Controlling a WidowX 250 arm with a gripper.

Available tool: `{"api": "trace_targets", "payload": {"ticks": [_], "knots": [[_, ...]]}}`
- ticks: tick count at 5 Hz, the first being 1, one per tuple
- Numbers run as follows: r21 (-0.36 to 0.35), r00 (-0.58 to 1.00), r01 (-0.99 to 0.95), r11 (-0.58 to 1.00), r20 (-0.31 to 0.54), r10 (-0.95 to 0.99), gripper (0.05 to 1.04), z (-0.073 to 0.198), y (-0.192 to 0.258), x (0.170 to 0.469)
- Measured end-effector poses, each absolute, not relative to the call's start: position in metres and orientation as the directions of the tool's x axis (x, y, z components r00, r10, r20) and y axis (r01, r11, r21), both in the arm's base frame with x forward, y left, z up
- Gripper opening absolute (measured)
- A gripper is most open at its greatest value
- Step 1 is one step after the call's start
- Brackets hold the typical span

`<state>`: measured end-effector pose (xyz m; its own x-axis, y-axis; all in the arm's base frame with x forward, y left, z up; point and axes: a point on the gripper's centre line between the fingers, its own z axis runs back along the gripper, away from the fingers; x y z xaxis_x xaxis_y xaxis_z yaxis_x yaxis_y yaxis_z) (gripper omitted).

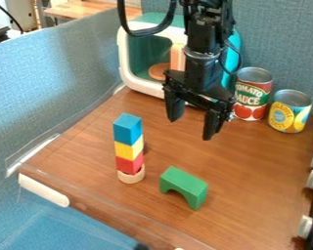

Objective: Move the brown cube and put it on top of the green one

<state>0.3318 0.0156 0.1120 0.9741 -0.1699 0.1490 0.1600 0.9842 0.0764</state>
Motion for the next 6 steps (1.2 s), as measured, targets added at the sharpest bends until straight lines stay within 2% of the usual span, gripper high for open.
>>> {"api": "trace_targets", "payload": {"ticks": [1, 3, 6], "knots": [[0.072, 0.977, 0.168, 0.983, 0.12, -0.176, 0.999, 0.102, 0.016, 0.33], [0.085, 0.978, 0.133, 0.987, 0.153, -0.145, 0.999, 0.101, 0.061, 0.331], [0.043, 0.992, 0.032, 0.999, 0.121, -0.037, 1.0, 0.083, 0.115, 0.333]]}}
